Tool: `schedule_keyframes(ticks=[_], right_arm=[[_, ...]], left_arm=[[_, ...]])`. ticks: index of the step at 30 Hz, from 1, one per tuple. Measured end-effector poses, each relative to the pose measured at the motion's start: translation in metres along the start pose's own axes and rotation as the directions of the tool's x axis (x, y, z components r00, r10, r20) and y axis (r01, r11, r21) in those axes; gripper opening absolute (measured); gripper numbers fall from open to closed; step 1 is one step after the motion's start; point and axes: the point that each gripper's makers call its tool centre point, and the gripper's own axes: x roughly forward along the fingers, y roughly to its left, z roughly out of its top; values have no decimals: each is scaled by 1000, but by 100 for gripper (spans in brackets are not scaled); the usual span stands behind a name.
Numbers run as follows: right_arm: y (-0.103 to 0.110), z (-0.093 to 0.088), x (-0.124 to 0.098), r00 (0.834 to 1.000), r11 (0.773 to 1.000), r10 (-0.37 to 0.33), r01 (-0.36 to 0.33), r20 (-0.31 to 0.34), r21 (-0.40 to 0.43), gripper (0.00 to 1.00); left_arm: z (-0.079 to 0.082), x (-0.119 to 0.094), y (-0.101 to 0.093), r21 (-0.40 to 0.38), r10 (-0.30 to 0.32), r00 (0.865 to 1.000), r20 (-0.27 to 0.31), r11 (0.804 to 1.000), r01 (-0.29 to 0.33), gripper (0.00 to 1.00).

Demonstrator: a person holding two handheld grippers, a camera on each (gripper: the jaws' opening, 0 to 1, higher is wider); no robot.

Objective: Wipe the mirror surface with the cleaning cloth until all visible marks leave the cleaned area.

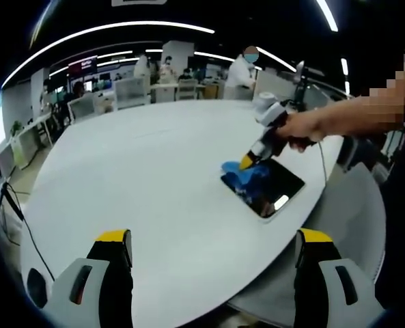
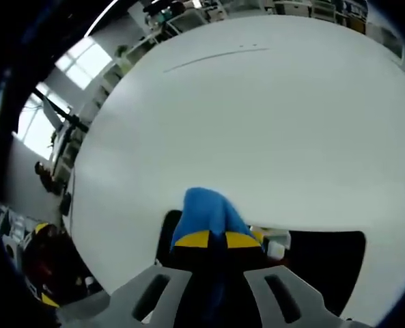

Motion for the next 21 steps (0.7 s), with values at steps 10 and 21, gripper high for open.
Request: schedule_keyframes(ticks=[10,21], right_arm=[[-3,-1,-2,1000,1000,-16,16,13,1,1],[-2,-5,-3,999,1000,-28,28,35,-5,1]], left_arm=[[1,-1,-2,3,0,1000,2,1000,0,100],[-2,-2,-6,1,-2,1000,0,1000,2,100]])
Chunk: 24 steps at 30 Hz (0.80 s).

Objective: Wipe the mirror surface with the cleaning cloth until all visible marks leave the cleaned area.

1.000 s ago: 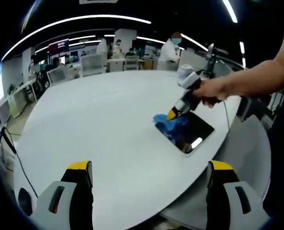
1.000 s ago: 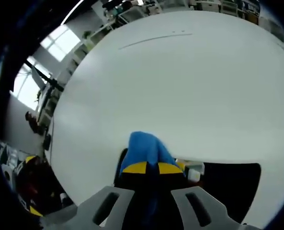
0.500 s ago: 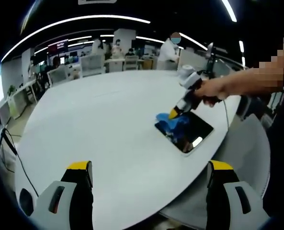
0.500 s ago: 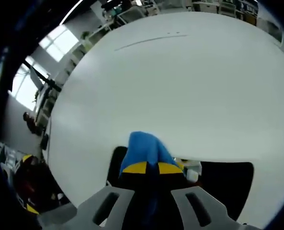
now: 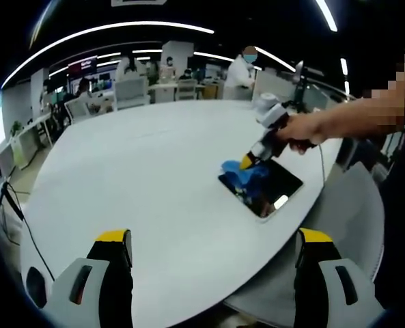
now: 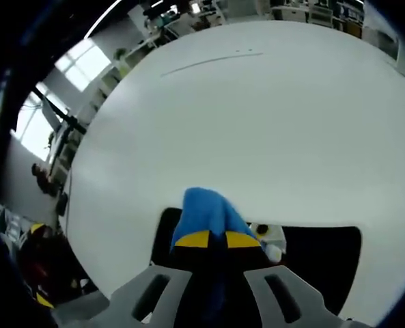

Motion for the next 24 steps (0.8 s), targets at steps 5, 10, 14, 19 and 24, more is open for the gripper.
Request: schedule_keyframes(ticks=[5,10,14,19,24], right_arm=[[2,-6,-2,1000,1000,-4,4,11,-10,1],[4,-12,-6,1000,1000,-1,1,19,-23,1],[5,-19,-9,1000,1000,2,-2,19,-16,1],[8,-26,-13,1000,1000,8,-8,22,-4,1],[9,-32,-15,1000,1000,13,-13,22,6,1]], left_arm=[[1,1,-3,-1,-3,1000,3,1000,3,99],[-1,1,-7,12,-10,1000,-4,1000,10,91],[0,2,-8,4,-14,1000,5,1000,14,91],[3,2,-9,-1,-15,1000,20,1000,15,95],[6,3,-8,-18,-16,999,31,1000,17,99]])
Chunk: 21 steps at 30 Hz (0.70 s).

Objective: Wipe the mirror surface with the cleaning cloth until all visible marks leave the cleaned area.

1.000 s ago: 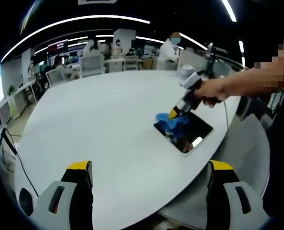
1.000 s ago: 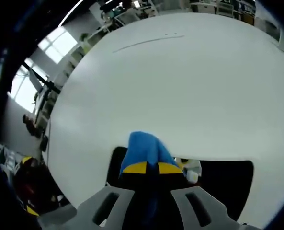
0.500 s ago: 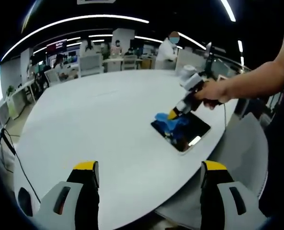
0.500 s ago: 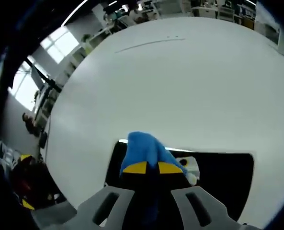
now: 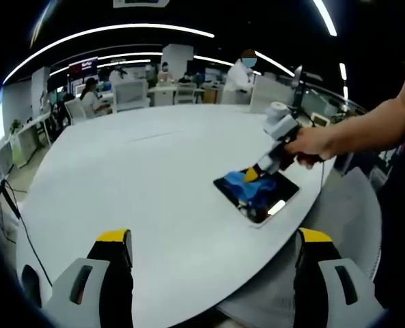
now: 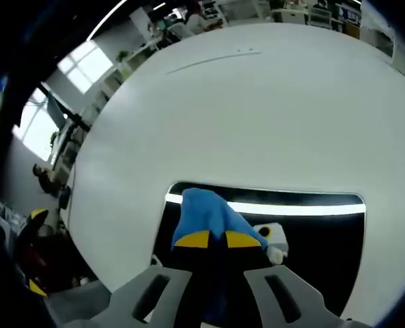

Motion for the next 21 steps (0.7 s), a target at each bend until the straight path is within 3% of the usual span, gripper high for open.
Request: schedule_keyframes(ticks=[21], right_arm=[[7,-29,-13,999,998,33,-33,6,46,1]], left_arm=[[-3,3,-2,8,9,1000,-2,1000,-9,99]])
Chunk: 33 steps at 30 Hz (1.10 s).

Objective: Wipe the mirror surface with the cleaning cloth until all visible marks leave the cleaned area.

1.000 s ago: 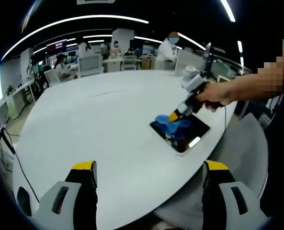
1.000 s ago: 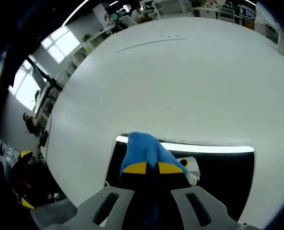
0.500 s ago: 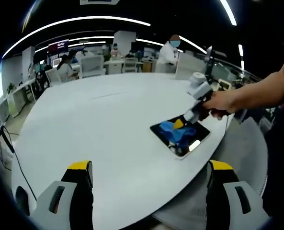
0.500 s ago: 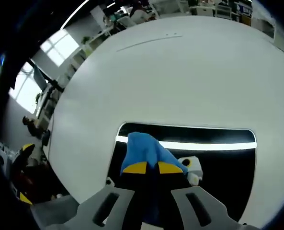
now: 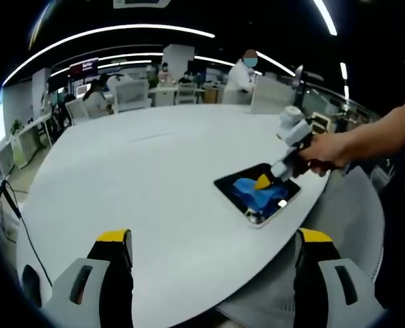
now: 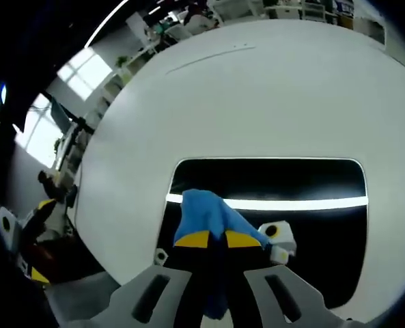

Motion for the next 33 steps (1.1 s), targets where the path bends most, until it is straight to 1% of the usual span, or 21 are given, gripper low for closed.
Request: schedule_keyframes(ticks=[3,15,16,17,27,31,33], right_arm=[[2,-4,-1,1000,1000,4,-4,-5,7,1],[10,-21,-7,999,1000,27,-27,-21,14,1],[11,-27,-10,999,999,35,-34,-28,13,1],[11,-28,-10,999,999,35,-35,-28,12,1],[13,-42,-16,998,999,49,-48,-51,14,1],[15,-50,-19,997,998,55,-54,-59,12,1],[15,-51,-19,997,998,56,-55,-60,10,1]], left_arm=[[-5,2,-3,5,-4,1000,-17,1000,4,99],[-13,3,-7,17,-21,999,-34,1000,21,99],[-13,3,-7,16,-21,999,-35,1000,21,99],[-14,3,-7,17,-19,999,-35,1000,20,99],[-14,0,-9,30,-16,999,-35,999,17,99],[-16,-3,-9,39,-14,999,-35,999,16,99],[-18,-4,-9,42,-15,999,-40,999,17,99]])
